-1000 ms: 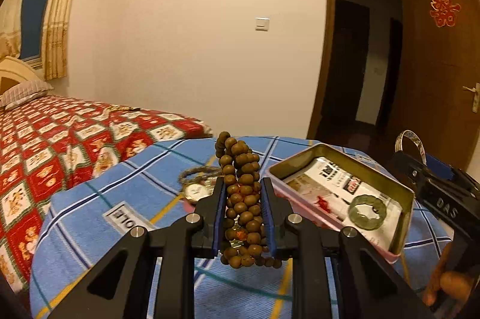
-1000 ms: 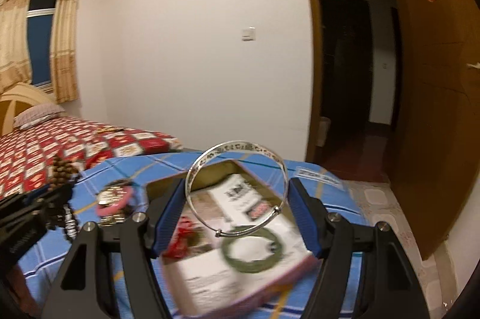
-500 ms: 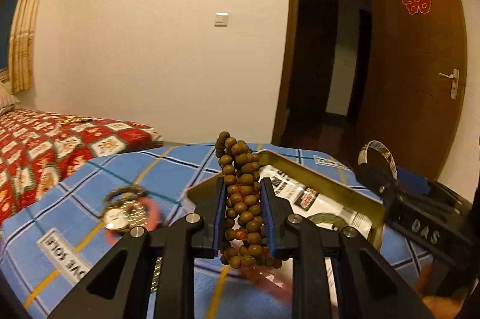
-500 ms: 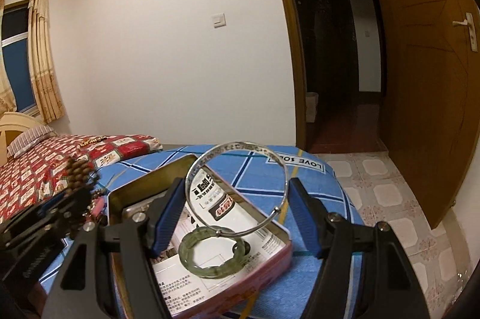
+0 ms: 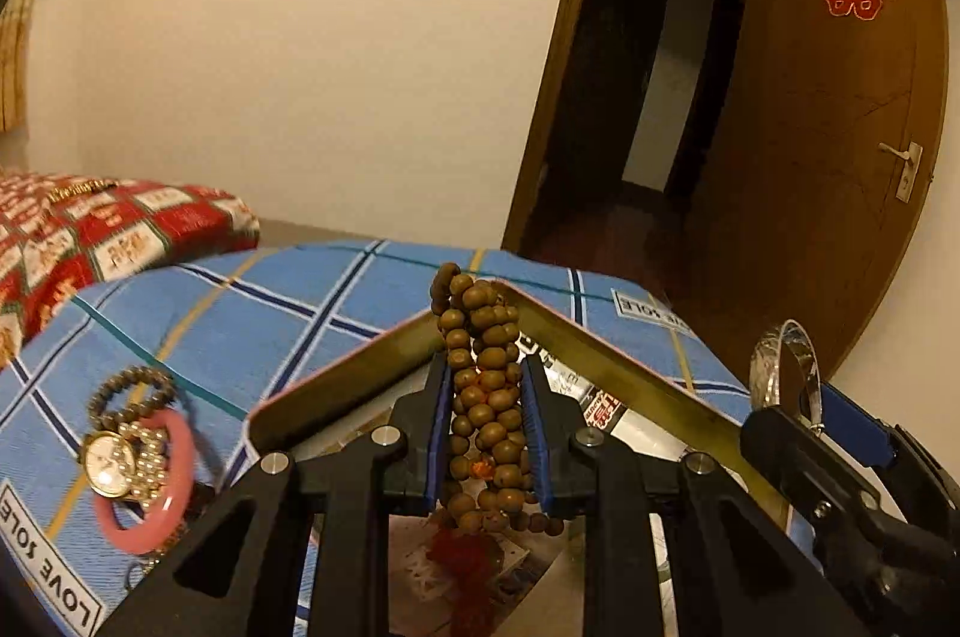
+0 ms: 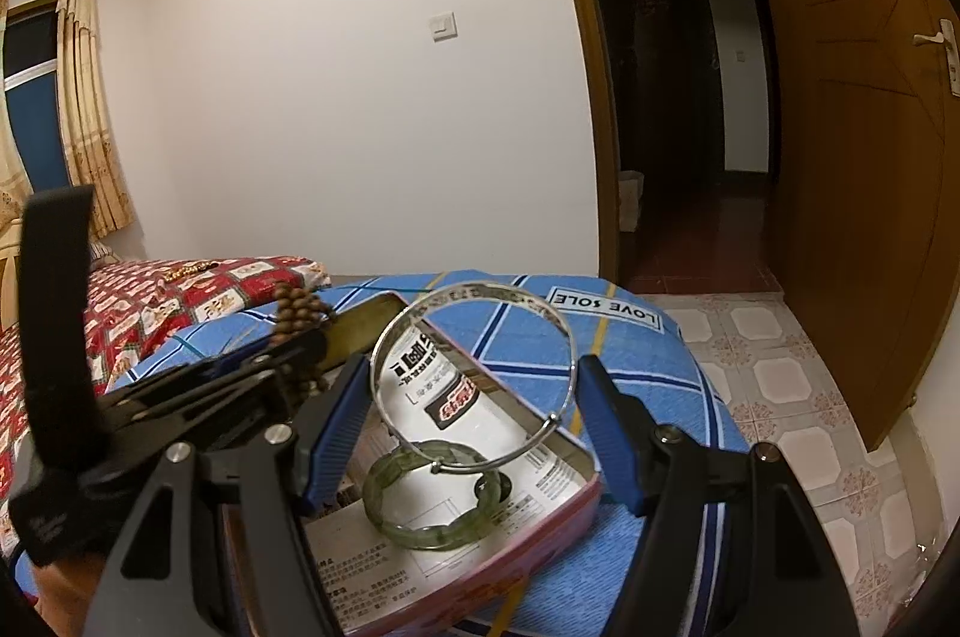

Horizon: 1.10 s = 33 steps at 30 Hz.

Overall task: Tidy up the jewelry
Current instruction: 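Carry both pieces over the pink tin and open both tools to drop them in, then withdraw both tools from the tin toward the remaining jewelry pile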

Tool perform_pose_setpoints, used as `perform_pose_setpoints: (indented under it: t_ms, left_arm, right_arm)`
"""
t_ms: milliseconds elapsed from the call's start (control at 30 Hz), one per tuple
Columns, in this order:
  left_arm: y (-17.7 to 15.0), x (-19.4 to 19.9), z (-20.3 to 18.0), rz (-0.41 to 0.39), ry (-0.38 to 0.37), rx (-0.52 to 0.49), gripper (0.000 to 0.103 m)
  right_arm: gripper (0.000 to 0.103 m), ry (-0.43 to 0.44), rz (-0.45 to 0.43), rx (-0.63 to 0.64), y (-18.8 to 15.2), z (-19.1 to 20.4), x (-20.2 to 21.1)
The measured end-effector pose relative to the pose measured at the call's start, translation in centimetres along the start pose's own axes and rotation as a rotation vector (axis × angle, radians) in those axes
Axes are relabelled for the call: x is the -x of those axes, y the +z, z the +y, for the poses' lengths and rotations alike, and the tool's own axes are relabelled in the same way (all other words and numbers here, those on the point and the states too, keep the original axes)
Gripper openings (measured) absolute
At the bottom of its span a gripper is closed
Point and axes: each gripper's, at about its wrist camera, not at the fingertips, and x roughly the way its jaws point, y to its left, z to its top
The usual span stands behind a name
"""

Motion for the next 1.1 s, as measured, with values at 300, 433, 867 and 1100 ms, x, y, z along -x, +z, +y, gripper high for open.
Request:
perform_pose_setpoints:
  t_ms: [300, 433, 867, 1100]
  left_arm:
    - [-0.1, 0.9, 0.0, 0.004, 0.016, -0.001, 0.04]
    - [-0.3, 3.2, 0.5, -0.035, 0.053, -0.01, 0.042]
    - [-2.8, 9.2, 5.3, -0.146, 0.271, -0.013, 0.042]
    - [-3.6, 11.0, 7.3, -0.177, 0.334, 0.013, 0.042]
  right_arm:
    - [0.072, -0.002, 0.017, -0.002, 0.0, 0.0, -0.5]
    - [0.072, -0.006, 0.018, 0.001, 0.1, 0.2, -0.6]
    - [0.073, 0.105, 0.14, 0.067, -0.2, 2.9, -3.9]
    - [0.079, 0.046, 0.03, 0.027, -0.4, 2.0, -1.3]
